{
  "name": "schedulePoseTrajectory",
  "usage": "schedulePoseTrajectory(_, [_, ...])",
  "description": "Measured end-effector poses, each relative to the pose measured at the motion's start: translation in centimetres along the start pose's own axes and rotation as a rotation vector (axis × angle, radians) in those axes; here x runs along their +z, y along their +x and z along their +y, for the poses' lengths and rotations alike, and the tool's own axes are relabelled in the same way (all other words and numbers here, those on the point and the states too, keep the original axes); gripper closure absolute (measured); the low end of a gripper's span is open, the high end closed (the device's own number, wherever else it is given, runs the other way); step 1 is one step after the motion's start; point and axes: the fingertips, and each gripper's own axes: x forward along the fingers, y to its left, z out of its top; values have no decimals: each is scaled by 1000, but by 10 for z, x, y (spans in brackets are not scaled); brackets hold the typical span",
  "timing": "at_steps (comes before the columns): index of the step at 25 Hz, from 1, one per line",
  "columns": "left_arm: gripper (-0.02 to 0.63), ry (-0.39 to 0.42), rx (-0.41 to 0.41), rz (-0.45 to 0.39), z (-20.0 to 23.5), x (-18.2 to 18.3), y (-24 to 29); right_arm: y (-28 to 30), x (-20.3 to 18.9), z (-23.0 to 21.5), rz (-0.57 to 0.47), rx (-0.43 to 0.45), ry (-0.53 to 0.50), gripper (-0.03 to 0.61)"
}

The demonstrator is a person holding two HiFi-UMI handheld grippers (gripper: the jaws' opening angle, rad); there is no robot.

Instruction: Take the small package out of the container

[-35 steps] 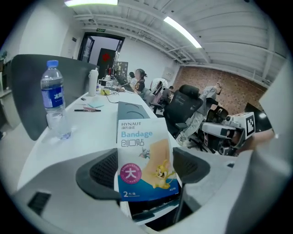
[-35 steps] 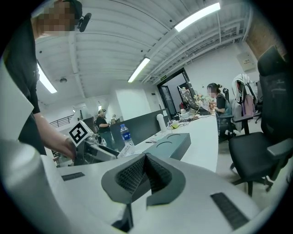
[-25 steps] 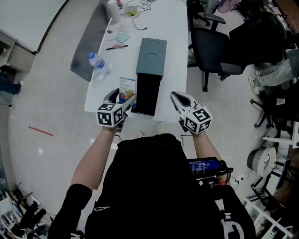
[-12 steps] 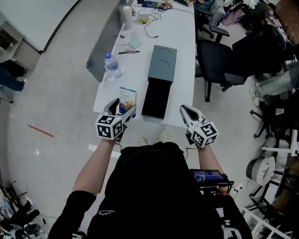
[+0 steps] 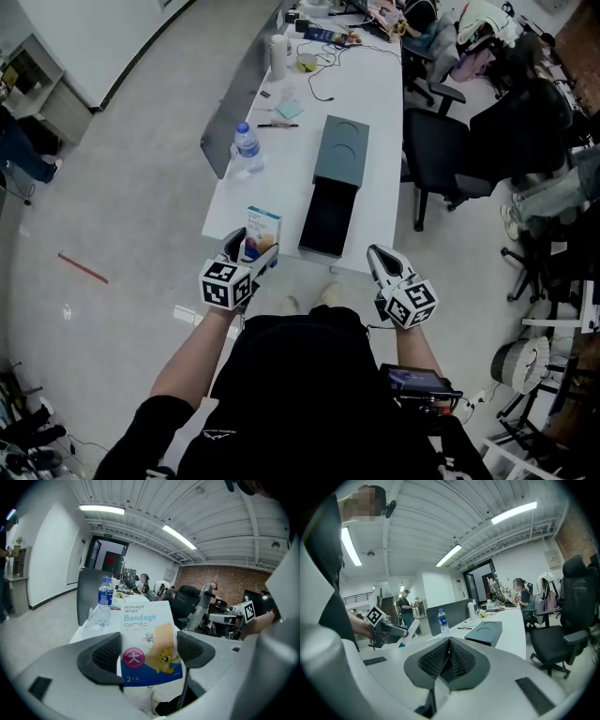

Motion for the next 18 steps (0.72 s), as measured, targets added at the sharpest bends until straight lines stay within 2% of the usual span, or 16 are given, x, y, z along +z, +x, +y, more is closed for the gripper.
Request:
schedulePoseTrajectory(12, [236, -31, 8, -9, 21, -37, -19, 7, -29, 17, -7, -14, 8, 552])
schedulePoseTrajectory(18, [235, -32, 7, -8, 22, -36, -24, 6, -27, 19, -22, -23, 14, 552])
